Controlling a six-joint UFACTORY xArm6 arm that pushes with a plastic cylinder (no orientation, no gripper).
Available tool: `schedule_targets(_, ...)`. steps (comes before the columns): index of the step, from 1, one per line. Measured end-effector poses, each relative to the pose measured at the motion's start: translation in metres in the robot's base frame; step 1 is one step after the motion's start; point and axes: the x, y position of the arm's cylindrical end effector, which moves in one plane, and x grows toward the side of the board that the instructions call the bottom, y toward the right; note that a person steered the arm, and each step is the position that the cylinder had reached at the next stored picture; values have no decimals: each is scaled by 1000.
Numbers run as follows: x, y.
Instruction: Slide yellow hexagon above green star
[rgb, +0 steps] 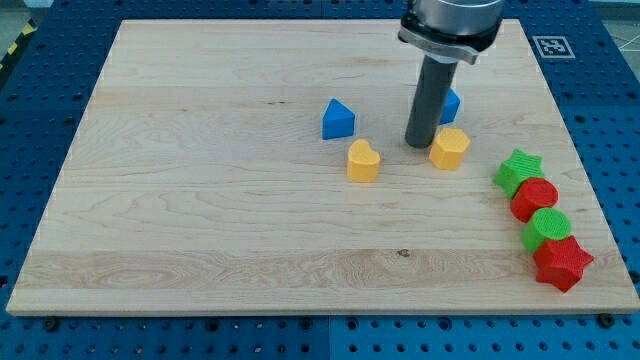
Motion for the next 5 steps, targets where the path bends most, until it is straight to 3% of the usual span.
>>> schedule_targets(2,31,-6)
schedule_targets(5,16,49)
